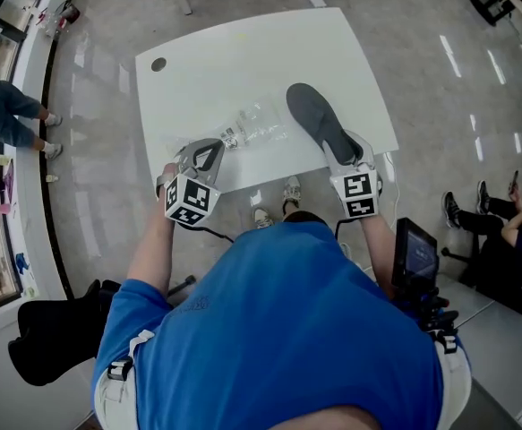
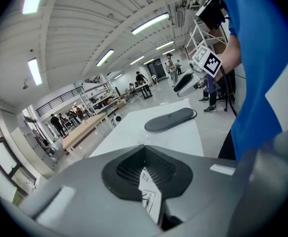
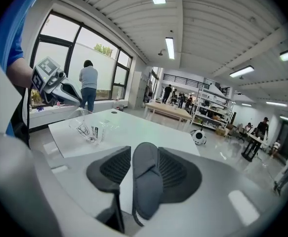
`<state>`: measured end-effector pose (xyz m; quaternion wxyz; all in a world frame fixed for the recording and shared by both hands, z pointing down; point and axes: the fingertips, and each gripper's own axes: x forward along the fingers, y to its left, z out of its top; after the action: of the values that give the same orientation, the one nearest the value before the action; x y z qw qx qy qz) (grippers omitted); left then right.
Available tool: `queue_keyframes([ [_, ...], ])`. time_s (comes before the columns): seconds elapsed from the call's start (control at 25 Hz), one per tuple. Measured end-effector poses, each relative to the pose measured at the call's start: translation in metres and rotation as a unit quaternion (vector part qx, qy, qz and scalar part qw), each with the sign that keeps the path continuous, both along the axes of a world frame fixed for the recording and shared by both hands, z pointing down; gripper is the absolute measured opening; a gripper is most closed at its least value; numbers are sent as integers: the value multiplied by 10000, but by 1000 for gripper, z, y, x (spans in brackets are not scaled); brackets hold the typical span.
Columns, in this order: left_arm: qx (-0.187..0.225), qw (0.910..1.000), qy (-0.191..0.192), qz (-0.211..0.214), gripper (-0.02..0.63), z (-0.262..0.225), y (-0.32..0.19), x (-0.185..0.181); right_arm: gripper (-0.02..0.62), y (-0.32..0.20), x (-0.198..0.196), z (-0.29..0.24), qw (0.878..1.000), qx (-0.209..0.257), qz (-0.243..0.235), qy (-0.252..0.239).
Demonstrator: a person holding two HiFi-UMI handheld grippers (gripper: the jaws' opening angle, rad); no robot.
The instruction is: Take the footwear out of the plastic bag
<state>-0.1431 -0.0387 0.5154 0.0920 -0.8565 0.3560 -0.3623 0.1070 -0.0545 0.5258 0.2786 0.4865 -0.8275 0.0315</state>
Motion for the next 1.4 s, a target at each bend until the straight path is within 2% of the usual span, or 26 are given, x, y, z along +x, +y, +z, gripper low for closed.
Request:
queue_keyframes([
  [0.32,200,9952,940,-190,8,-10,41,42,58,39,-21,-43,9983,468,-231,-264],
  [0.48,233,9913,1230,-408,8,-15,62,59,9,53,-20,-52,9970,562,-356,-398],
  [0.68,249,9844,1486,-909,6,-25,89,70,3,81,-11,-64,9954,554,-600,-492],
  [0.8,292,9768,1757,-1189,8,-35,108,75,3,100,-5,-71,9942,553,-711,-585],
  [1.0,102,9630,2137,-1637,6,-24,137,77,3,123,4,-62,9923,477,-814,-808],
  [1.24,231,9602,2153,-1766,6,-26,155,88,3,145,10,-61,9889,511,-980,-990],
  [1.4,283,9602,2172,-1733,6,-29,162,101,3,155,18,-61,9885,487,-922,-1094],
])
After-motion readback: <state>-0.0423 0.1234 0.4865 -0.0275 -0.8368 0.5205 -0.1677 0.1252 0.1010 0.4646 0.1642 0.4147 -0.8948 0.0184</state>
